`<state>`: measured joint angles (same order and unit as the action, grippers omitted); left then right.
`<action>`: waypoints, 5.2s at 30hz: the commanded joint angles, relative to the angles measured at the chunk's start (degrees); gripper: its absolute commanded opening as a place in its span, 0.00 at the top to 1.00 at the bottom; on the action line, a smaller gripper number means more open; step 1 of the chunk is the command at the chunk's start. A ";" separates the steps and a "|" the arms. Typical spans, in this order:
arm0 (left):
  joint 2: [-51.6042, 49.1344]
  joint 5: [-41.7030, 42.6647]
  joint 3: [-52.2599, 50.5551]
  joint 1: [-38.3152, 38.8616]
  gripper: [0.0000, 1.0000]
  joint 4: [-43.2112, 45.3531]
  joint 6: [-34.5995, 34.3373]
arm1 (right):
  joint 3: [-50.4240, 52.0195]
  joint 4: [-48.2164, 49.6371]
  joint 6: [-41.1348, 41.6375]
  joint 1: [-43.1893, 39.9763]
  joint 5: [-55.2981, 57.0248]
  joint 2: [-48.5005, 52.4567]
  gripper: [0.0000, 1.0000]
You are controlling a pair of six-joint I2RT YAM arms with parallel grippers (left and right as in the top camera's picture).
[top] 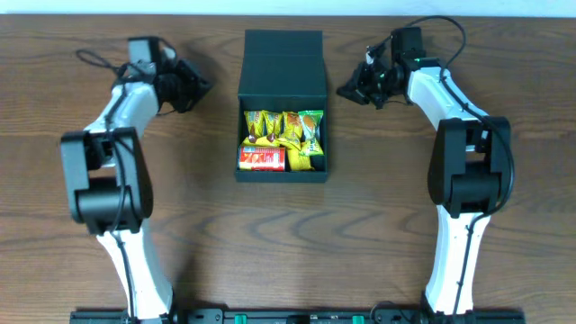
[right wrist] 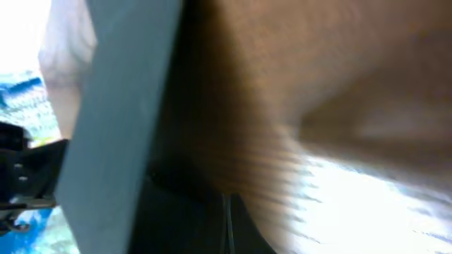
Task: Pack container
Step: 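Move the left gripper up to the left edge of the box lid, then push the upright box lid forward with both grippers, then fold the lid down over the box with both grippers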
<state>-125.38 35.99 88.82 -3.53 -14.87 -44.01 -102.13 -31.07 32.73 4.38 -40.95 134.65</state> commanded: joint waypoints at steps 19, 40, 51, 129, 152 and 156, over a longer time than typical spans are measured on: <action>-10.27 -5.57 16.46 5.70 0.94 -13.00 -2.29 | 0.13 9.51 8.55 1.11 -6.29 5.35 0.98; -10.27 -5.27 16.44 6.71 0.94 -10.86 -4.02 | 0.13 23.15 10.08 3.54 -10.62 5.86 0.98; -10.27 -4.42 16.39 6.29 0.94 -10.86 -5.99 | 0.13 27.45 10.05 3.52 -15.06 5.86 0.98; -16.15 45.11 15.91 -1.31 0.94 37.05 -15.39 | 0.13 48.39 13.11 0.35 -36.39 5.86 0.98; -16.15 52.26 15.91 -0.31 0.94 85.18 -52.68 | 0.13 66.36 25.51 -1.31 -46.99 5.86 0.98; -16.15 53.42 15.91 -0.31 0.94 98.27 -64.30 | 0.13 74.42 33.53 -1.31 -48.43 5.86 0.98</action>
<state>-142.04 87.09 104.12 -4.03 80.09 -97.14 -101.91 40.75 59.57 2.85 -88.23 140.31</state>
